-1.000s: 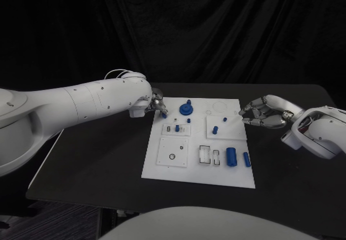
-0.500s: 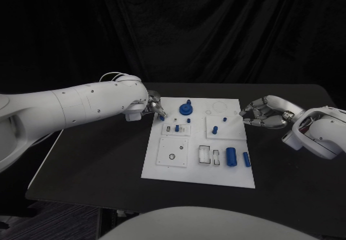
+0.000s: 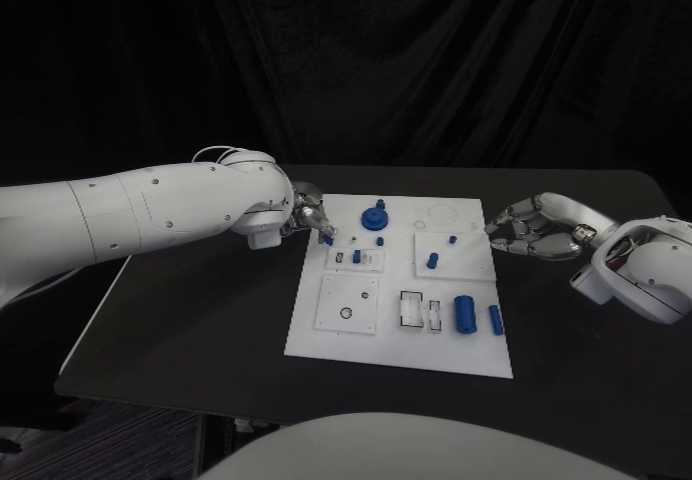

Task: Assemble the parts on the task board

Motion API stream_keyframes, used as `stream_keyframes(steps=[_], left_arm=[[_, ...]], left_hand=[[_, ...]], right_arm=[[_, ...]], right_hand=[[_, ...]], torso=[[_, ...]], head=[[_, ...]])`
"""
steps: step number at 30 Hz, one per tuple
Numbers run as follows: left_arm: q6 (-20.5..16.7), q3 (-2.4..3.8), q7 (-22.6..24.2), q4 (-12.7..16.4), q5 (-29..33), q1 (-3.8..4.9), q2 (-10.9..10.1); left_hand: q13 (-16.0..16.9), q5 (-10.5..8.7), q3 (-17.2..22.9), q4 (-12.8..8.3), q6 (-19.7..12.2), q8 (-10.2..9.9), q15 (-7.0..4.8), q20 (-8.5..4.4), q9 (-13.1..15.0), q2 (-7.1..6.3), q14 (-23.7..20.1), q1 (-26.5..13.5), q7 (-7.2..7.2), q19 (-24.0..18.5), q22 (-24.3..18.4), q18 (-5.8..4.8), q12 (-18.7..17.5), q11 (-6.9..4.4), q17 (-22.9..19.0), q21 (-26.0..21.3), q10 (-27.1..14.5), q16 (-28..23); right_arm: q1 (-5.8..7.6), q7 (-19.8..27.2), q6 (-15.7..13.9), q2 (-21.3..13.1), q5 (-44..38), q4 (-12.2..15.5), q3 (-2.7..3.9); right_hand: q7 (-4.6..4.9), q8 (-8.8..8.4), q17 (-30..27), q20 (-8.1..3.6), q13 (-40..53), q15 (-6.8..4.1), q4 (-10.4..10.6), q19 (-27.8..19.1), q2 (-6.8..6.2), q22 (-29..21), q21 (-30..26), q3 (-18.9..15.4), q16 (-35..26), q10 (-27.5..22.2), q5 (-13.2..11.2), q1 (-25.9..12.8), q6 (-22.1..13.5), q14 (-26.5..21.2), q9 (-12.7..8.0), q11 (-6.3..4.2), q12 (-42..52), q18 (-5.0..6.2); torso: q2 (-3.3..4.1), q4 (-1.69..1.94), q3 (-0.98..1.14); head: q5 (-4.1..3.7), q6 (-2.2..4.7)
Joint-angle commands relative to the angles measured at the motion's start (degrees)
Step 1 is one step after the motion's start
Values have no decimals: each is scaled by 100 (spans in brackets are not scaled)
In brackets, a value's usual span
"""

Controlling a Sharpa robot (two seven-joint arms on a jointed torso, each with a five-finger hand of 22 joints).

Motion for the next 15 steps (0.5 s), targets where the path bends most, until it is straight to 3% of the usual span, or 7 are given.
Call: stream_keyframes(steps=[1, 10, 13, 15], left_arm=[[81, 4, -127, 94, 295, 17, 3], [-12, 3, 39, 35, 312, -23, 110], [-63, 3, 96, -26, 280, -52, 143], [-74, 3, 124, -71, 264, -76, 162]], left_hand=[[1508, -30, 326, -272, 15, 19, -39, -14, 11, -6, 595, 5, -1, -4, 382, 84, 21, -33, 1509, -23, 608, 15], [1508, -66, 338, -247, 0, 10, -37, -15, 13, 8, 595, -10, 7, -10, 374, 86, 21, -27, 1509, -32, 608, 15], [1508, -79, 341, -237, -6, 7, -36, -15, 14, 14, 595, -17, 10, -8, 376, 86, 21, -25, 1509, -32, 608, 15], [1508, -86, 342, -230, -7, 6, -36, -15, 15, 18, 595, -21, 11, -5, 380, 84, 21, -25, 1509, -29, 608, 15]], right_arm=[[-10, -60, -95, -16, 1, 28, 4], [-11, -57, -47, 4, 1, 21, 4], [-11, -56, -28, 14, 1, 15, 4], [-11, -58, -10, 20, 1, 9, 4]], right_hand=[[22, -16, -5, -2, -2, -5, 4, -30, 9, 181, -28, 45, -38, -31, 29, 50, -1, -49, -9, 5, -24, 41], [23, -16, -22, -2, -14, -5, 3, -35, 5, 177, -40, 47, -54, -41, 30, 52, 0, -58, -10, 6, -32, 43], [23, -16, -22, -2, -14, -5, 3, -35, 5, 177, -40, 47, -54, -41, 30, 52, 0, -58, -10, 6, -32, 43], [24, -16, -23, -2, -18, -5, 4, -39, 4, 173, -48, 48, -55, -43, 31, 51, -1, -59, -11, 6, -34, 44]], torso=[[-2, 10, 7], [1, 16, 14], [8, 5, -2], [7, 4, -1]], head=[[-29, 1], [-14, 1], [6, 1], [7, 1]])
